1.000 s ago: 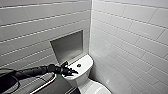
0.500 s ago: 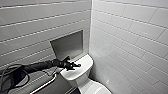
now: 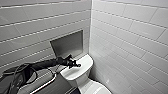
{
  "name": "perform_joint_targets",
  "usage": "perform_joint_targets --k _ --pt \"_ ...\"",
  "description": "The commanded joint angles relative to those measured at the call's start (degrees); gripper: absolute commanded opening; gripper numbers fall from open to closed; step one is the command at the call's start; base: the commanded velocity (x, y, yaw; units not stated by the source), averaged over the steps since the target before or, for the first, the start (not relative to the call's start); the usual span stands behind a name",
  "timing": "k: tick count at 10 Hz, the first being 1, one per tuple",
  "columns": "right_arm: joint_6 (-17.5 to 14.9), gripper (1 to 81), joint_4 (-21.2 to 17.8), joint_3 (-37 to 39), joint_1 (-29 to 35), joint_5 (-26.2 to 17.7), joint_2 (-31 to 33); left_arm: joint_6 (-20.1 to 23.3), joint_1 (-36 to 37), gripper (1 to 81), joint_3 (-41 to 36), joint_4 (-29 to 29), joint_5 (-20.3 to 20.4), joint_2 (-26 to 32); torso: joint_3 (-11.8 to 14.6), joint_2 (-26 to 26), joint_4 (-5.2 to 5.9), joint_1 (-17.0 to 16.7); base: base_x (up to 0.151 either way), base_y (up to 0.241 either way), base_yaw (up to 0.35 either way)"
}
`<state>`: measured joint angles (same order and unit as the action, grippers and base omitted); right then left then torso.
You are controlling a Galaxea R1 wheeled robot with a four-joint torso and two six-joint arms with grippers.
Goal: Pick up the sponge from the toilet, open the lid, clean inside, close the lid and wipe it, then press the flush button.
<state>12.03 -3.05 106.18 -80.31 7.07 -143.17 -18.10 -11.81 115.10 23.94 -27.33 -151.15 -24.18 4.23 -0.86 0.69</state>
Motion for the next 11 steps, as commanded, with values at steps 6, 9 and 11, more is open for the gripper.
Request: perform_joint_targets --k 6,9,11 --pt "0.10 1.0 -0.73 -1.95 1.16 -4.35 0.31 -0.09 13.08 1.0 11.54 -2.14 -2.02 -7.76 -2.05 -0.02 0.00 0.00 0.000 0.000 0.000" --pt "0.10 1.0 -0.82 -1.43 1.07 -4.34 0.31 -0.09 14.05 1.0 16.37 -4.60 -2.02 -10.49 -2.58 -0.07 0.00 0.06 0.000 0.000 0.000" --pt "0.10 1.0 -0.82 -1.43 1.07 -4.26 0.22 -0.09 14.05 1.0 20.42 -6.36 -2.02 -12.25 -2.58 -0.07 0.00 0.06 0.000 0.000 0.000"
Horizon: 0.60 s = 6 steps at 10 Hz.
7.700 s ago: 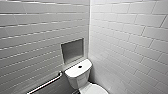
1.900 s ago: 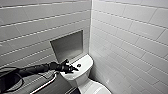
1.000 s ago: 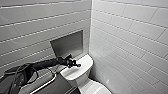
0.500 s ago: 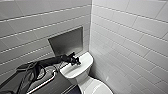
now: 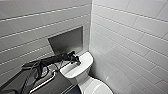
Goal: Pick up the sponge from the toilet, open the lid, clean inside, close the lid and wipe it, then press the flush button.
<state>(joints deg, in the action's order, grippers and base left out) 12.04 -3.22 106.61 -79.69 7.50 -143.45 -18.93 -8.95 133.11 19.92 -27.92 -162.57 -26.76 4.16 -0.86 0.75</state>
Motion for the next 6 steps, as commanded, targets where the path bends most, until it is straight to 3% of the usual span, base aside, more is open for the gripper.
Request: perform_joint_targets --k 1,3,5,6 --pt "0.17 1.0 -0.74 -1.85 0.45 -4.68 0.50 0.74 11.36 1.0 4.26 -3.22 -1.44 -1.79 0.00 0.00 0.00 0.00 0.000 0.000 0.000" --pt "0.17 1.0 -0.74 -1.94 0.54 -4.69 0.33 0.74 11.36 1.0 7.16 -4.80 -1.36 -3.20 0.00 0.00 0.00 0.00 0.000 0.000 0.000" --pt "0.17 1.0 -0.65 -2.03 0.54 -4.68 0.24 0.74 11.36 1.0 8.75 -5.15 -1.35 -4.07 -3.01 0.00 0.00 0.00 0.000 0.000 0.000" --pt "0.08 1.0 -0.65 -1.94 0.45 -4.69 0.15 0.65 11.28 1.0 9.10 -5.68 -1.35 -4.17 -0.96 0.00 0.00 -0.02 0.000 0.000 0.000"
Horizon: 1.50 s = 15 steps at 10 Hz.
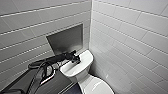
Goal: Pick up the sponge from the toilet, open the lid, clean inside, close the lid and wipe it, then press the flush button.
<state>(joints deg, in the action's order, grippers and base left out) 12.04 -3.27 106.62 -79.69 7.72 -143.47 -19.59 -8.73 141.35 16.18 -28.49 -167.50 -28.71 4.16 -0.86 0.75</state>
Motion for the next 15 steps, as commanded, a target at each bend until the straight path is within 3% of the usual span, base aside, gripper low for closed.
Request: perform_joint_targets --k 1,15 --pt "0.08 1.0 -0.60 -1.86 0.36 -4.99 0.09 1.31 10.70 1.0 1.12 -2.03 -0.78 0.67 0.00 0.00 0.00 -0.02 0.000 0.000 0.000" --pt "0.00 1.0 -0.60 2.62 -0.08 -4.99 -3.69 1.22 5.52 1.0 3.41 -5.72 -0.95 -0.21 -0.48 -0.04 0.00 0.02 0.000 0.000 0.000"
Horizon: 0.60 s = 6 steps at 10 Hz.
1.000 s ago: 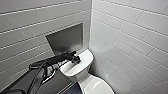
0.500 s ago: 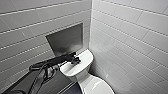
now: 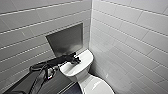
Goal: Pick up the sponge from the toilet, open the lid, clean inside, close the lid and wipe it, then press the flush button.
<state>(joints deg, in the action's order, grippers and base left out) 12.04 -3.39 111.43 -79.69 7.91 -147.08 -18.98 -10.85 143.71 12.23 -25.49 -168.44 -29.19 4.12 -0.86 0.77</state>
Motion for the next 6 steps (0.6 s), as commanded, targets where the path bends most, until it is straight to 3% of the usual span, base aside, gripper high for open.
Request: perform_joint_targets --k 1,4,6 --pt "0.00 1.0 -0.48 -2.28 -0.08 -5.19 -0.17 0.61 8.07 1.0 0.87 -1.50 -4.04 0.82 0.00 0.00 0.00 0.00 0.000 0.000 0.000" --pt "0.00 1.0 -0.48 -1.23 -0.78 -5.19 -0.08 -0.09 14.04 1.0 0.08 1.39 -6.58 1.87 0.00 0.00 0.00 0.00 0.000 0.000 0.000" --pt "0.00 1.0 -0.48 -1.23 -0.87 -5.19 -0.09 0.00 16.77 1.0 -6.22 4.81 -8.17 5.81 -0.02 0.00 0.00 0.00 0.000 0.000 0.000"
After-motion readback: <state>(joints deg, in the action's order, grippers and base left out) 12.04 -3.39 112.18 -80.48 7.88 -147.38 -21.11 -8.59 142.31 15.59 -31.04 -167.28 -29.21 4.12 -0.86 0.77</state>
